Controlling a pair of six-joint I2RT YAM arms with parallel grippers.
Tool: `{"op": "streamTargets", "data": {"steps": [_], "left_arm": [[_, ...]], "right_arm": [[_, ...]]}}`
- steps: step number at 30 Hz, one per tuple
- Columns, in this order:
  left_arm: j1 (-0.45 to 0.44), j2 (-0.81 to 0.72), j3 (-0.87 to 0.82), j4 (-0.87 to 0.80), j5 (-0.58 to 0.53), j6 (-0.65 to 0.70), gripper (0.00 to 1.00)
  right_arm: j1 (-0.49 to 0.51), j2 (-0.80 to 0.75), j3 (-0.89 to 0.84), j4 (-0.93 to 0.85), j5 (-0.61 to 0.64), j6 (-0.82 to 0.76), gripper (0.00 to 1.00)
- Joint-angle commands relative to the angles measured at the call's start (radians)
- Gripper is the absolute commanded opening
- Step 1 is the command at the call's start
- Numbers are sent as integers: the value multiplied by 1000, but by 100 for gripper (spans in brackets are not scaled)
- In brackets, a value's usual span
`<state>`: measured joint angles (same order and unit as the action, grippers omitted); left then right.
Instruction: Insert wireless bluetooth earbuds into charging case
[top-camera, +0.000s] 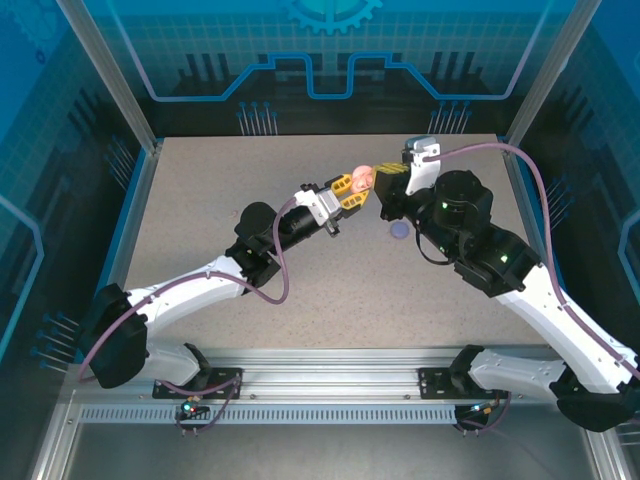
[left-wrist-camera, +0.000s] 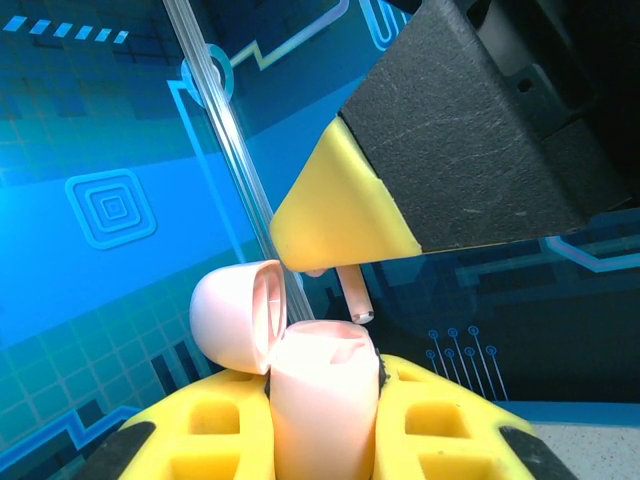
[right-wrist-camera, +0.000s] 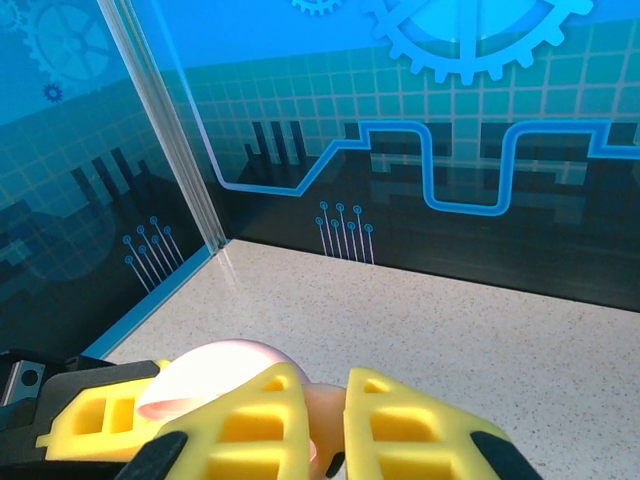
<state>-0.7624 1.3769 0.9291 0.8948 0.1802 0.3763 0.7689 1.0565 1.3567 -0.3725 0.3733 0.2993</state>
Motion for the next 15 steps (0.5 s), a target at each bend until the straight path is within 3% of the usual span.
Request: {"op": "streamTargets", "data": {"steps": [1, 15], "left_arm": [[-9, 4, 46, 30, 5, 10, 0], [-11, 1, 47, 20, 12, 6, 0]], "right_arm": [[-13, 10, 30, 23, -34, 18, 11], [-16, 37, 22, 39, -68, 52, 11]]}}
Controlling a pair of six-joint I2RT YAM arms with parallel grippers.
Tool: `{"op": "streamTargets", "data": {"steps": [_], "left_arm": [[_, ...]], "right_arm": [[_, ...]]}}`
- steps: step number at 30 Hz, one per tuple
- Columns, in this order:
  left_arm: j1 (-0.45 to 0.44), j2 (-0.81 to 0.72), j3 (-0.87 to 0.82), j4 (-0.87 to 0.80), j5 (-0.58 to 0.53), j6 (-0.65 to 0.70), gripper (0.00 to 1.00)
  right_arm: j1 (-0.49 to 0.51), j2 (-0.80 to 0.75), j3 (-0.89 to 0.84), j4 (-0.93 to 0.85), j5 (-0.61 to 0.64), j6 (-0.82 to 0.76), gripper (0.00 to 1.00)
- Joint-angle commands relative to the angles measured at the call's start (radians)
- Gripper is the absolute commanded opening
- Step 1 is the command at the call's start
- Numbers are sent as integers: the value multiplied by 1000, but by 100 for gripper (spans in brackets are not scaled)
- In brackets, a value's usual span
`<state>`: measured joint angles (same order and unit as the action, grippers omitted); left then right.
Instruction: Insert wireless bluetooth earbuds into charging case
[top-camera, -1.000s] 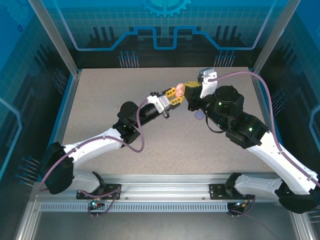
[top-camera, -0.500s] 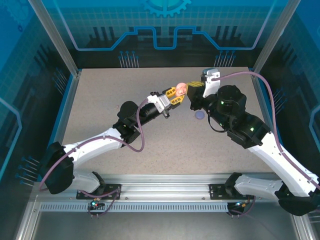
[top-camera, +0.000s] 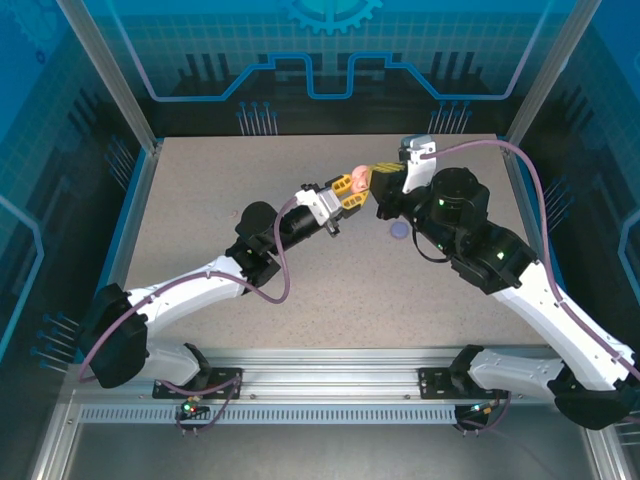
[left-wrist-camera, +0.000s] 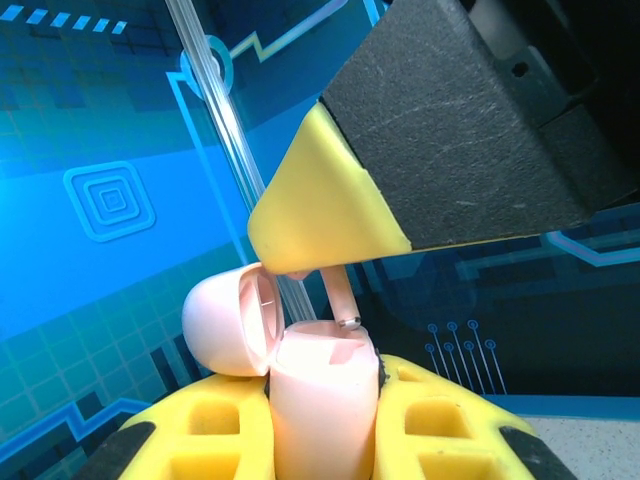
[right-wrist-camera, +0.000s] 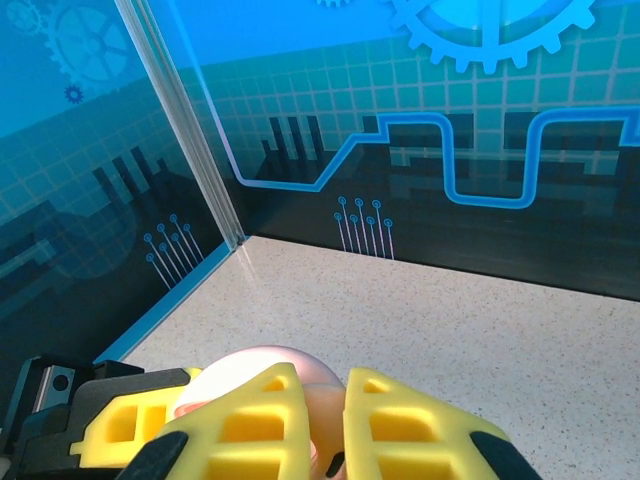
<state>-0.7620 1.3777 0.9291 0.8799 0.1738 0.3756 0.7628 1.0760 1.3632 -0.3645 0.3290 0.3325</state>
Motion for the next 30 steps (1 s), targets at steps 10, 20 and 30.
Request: {"op": "streamTargets", "data": {"steps": [10, 20, 30], "left_arm": [[-13, -6, 48, 38, -2, -3, 0], [-14, -2, 58, 39, -33, -32, 0], [-14, 8, 65, 36, -47, -31, 0]], "right_arm": [[-8, 10, -40, 25, 7, 6, 9], [3, -7, -116, 74, 38, 30, 9], [19, -15, -110, 73, 90, 25, 9]]}}
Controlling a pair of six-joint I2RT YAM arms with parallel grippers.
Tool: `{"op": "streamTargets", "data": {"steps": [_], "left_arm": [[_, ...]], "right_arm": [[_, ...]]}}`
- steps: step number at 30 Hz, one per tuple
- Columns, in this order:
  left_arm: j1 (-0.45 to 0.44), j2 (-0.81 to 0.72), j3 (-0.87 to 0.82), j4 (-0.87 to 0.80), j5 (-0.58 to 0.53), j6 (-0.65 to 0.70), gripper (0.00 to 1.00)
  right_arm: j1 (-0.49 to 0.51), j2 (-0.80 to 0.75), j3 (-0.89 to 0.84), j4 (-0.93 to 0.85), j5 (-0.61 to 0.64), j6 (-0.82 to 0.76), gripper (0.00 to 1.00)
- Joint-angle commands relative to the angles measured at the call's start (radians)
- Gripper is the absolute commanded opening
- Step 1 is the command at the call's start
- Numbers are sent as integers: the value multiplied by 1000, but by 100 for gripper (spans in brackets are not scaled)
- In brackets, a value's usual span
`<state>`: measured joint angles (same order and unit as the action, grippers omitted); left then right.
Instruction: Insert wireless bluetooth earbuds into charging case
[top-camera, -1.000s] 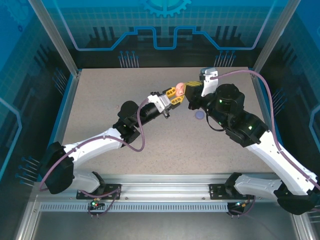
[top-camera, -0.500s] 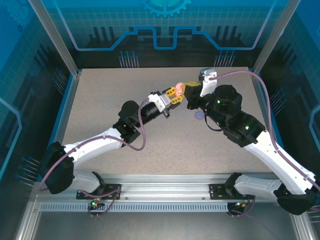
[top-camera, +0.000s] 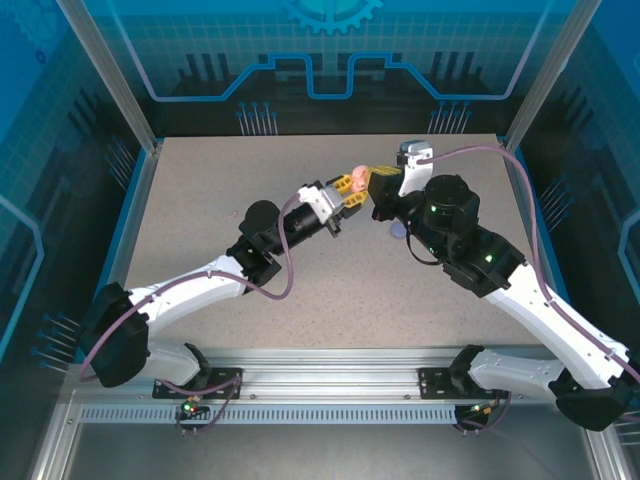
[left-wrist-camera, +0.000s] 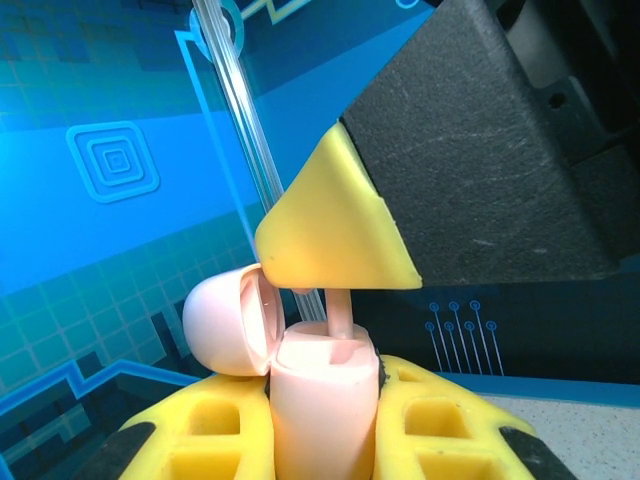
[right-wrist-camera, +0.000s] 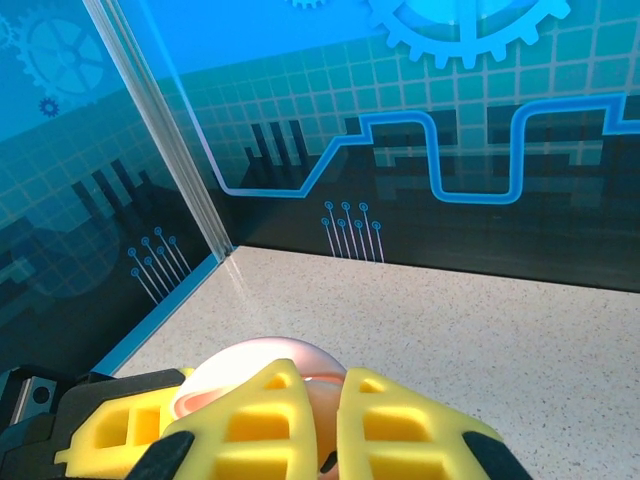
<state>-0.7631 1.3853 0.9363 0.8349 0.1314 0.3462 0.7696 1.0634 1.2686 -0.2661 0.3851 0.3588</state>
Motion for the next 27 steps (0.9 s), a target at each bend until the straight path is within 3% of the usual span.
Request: {"op": "streamTargets", "data": {"steps": [1, 5, 14, 18, 27], "left_arm": [[-12, 1, 59, 81, -8, -1, 0], [-12, 2, 65, 71, -28, 2, 0], [-14, 3, 62, 67, -43, 4, 0], [-13, 1, 59, 57, -52, 3, 0], [-12, 23, -6, 151, -114, -83, 0]], "right_arm": [[16, 2, -10, -32, 35, -6, 9], [56, 27, 17, -60, 76, -32, 8], [132, 133, 151, -226, 273, 81, 9], [135, 160, 192, -266, 285, 114, 20], [112, 241, 357, -377, 213, 174, 30]]}}
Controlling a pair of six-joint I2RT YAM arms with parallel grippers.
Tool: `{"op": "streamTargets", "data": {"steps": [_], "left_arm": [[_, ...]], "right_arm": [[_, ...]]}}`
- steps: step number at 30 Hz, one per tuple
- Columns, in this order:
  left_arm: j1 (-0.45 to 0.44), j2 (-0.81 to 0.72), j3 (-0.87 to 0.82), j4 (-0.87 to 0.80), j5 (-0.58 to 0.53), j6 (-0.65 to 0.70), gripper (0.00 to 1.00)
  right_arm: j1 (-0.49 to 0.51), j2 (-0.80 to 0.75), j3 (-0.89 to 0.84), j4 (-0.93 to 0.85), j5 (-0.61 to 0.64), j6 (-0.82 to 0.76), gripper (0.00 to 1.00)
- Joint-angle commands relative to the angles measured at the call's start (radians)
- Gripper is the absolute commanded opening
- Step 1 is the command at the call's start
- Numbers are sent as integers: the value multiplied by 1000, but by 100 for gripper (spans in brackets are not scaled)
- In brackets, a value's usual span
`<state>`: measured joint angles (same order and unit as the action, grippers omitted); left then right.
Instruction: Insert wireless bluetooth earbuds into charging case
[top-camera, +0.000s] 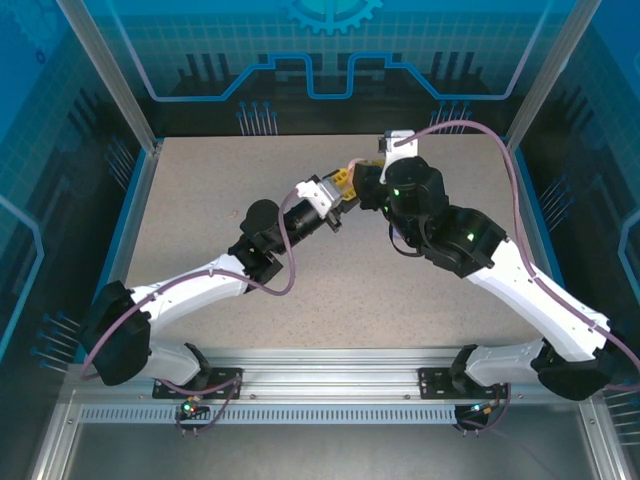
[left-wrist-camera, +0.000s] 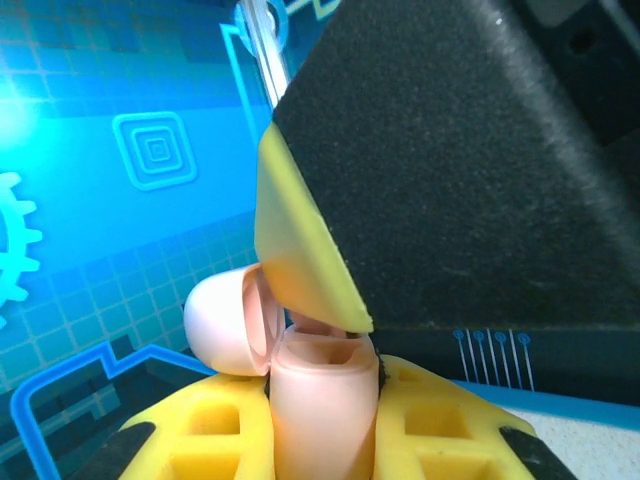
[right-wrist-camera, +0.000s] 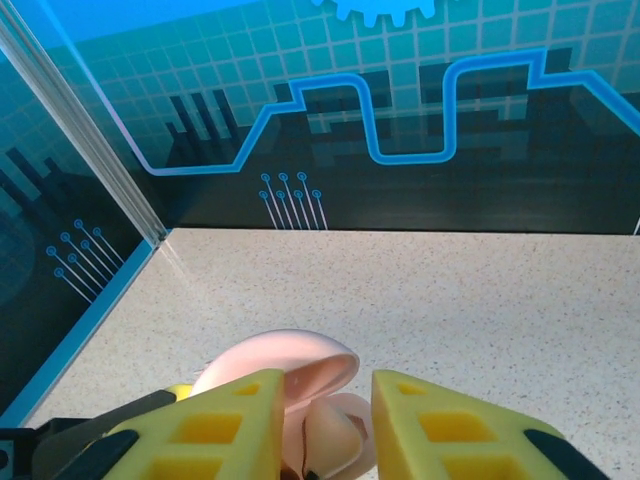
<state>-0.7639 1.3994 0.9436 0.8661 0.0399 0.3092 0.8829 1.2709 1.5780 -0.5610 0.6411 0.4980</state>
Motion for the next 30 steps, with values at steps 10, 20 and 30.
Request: {"op": "streamTargets", "data": {"steps": [10, 20, 30], "left_arm": [[-12, 7, -45, 133, -60, -85, 0], [-12, 18, -51, 123, -73, -95, 0], [-11, 28, -49, 122, -87, -97, 0]], "right_arm": [[-23, 75, 111, -95, -99, 71, 63], [-60, 0, 136, -31, -259, 86, 91], [-122, -154, 91, -18, -258, 106, 92]]}}
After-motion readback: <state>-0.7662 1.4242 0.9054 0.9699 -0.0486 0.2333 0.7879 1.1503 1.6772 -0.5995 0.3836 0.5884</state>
